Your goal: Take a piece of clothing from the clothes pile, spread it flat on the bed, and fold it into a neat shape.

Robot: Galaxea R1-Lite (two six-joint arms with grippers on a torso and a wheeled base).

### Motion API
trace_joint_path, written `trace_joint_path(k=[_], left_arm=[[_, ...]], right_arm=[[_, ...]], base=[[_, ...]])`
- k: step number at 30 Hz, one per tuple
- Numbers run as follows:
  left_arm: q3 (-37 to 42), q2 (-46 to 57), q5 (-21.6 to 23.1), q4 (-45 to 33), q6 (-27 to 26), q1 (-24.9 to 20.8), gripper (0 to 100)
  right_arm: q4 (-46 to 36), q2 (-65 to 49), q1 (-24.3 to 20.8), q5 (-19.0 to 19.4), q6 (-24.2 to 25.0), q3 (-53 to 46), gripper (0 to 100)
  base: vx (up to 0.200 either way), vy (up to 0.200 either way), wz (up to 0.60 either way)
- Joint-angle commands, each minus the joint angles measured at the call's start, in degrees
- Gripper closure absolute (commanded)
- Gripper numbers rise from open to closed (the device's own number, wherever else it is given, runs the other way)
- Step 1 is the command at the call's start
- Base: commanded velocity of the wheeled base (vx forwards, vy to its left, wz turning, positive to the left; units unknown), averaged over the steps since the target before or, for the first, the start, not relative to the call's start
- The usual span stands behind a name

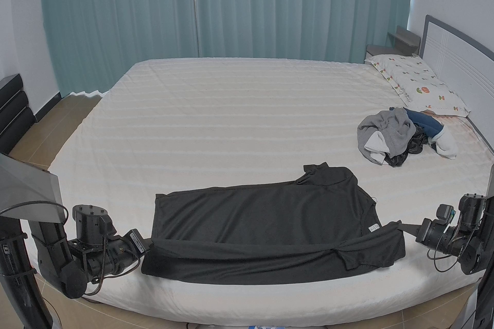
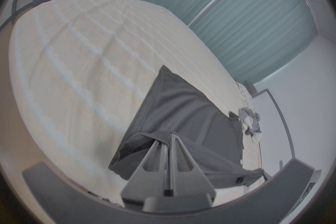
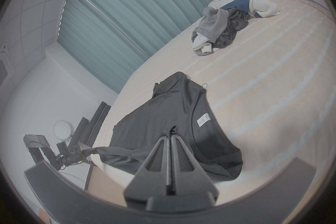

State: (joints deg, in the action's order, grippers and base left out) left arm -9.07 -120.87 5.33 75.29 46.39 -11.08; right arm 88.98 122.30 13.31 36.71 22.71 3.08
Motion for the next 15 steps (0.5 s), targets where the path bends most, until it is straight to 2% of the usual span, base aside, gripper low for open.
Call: trace_joint_path(k=[1, 10, 15], left_arm=[[2.7, 3.0, 1.6, 0.0, -2.0, 0.3, 100], [1.5, 2.7, 1.7, -0.5, -1.6, 1.0, 100], [-3.1, -3.9, 1.3, -0.5, 2.0, 2.1, 100]], right_arm=[[0.5, -3.3, 0.3, 1.6, -0.3, -2.3, 100], [0.5, -1.7, 0.0, 1.3, 0.1, 0.2, 100], [0.4, 3.3, -0.7, 0.2, 0.1, 4.2, 100]], base=[[0.000, 0.000, 0.00], [0.000, 0.000, 0.00], [0.000, 0.000, 0.00]])
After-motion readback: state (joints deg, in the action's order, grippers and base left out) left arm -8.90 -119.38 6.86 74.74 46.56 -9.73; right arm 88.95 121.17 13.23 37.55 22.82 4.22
